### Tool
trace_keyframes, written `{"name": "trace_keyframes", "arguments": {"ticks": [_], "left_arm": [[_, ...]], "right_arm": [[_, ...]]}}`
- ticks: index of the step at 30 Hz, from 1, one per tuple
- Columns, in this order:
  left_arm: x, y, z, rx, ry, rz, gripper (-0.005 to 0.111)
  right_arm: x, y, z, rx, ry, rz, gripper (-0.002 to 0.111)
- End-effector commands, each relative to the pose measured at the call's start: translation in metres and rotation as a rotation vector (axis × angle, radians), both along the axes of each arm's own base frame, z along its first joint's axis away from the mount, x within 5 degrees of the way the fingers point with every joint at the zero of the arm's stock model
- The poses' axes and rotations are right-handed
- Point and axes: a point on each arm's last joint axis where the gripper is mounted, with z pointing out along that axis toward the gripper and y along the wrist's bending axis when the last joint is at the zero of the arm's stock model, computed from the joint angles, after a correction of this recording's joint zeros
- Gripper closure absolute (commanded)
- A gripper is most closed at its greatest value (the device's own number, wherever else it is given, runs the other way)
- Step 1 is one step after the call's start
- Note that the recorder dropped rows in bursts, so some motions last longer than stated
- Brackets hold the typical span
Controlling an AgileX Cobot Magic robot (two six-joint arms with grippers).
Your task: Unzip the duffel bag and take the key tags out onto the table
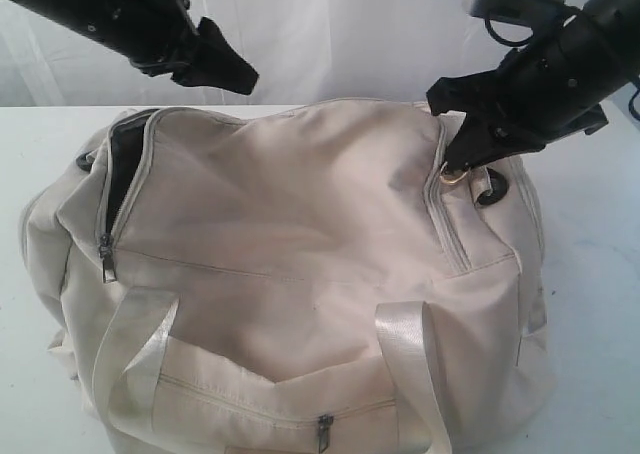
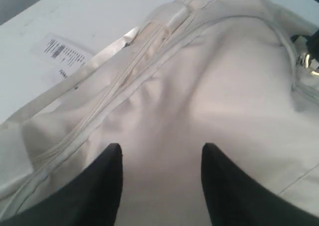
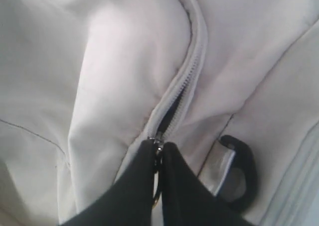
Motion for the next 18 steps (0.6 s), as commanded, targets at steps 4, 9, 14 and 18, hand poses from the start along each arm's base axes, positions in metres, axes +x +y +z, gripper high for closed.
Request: {"name": "trace_keyframes", "arguments": {"ticks": [4, 9, 14, 18], "left_arm": [[0.009, -0.045, -0.012, -0.031, -0.014, -0.075, 0.053], [0.018, -0.065, -0.022, -0.030, 0.014, -0.122, 0.053], [0.025, -0.073, -0.033, -0.025, 0.029, -0.125, 0.053], [0.025, -0.073, -0.033, -0.027, 0.024, -0.121, 0.053]], "right_arm": [[-0.017, -0.004, -0.006, -0.011, 0.060, 0.031, 0.108], [-0.033, -0.010, -0.016, -0.016, 0.055, 0.029, 0.108], [-0.063, -0.018, -0.006, 0.021, 0.021, 0.048, 0.108], [-0.086, -0.025, 0.005, 0.035, 0.005, 0.060, 0.108]]}}
